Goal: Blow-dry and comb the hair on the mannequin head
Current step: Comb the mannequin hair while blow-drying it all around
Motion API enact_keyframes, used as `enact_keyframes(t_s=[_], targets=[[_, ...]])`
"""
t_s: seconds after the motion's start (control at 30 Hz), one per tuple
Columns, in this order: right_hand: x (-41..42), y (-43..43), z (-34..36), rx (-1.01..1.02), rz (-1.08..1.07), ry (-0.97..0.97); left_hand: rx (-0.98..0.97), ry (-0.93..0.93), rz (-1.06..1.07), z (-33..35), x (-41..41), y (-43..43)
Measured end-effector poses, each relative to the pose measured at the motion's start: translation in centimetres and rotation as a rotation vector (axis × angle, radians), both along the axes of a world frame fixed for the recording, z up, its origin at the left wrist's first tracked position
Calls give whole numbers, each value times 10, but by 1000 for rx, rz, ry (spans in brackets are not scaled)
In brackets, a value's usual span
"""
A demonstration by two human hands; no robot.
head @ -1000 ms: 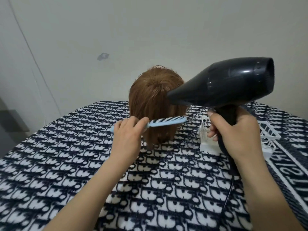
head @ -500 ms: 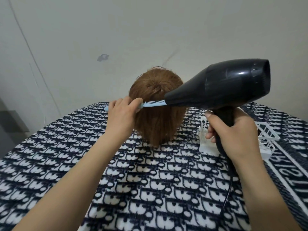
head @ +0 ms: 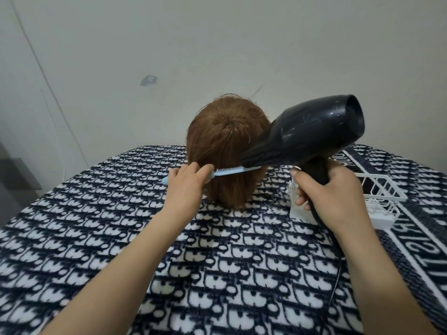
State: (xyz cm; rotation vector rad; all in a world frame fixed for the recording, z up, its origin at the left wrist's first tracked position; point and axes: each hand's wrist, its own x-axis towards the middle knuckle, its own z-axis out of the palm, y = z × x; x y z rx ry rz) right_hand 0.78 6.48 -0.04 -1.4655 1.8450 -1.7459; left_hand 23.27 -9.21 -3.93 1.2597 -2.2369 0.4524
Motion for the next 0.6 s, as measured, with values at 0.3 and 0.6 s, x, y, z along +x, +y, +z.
enact_keyframes(t_s=[0.3,0.6], targets=[[1,-2,-3,18,-2,4,31,0,-3,-10,3,4],[1,-3,-3,34,-2,1,7,8,-11,-19,3,15]])
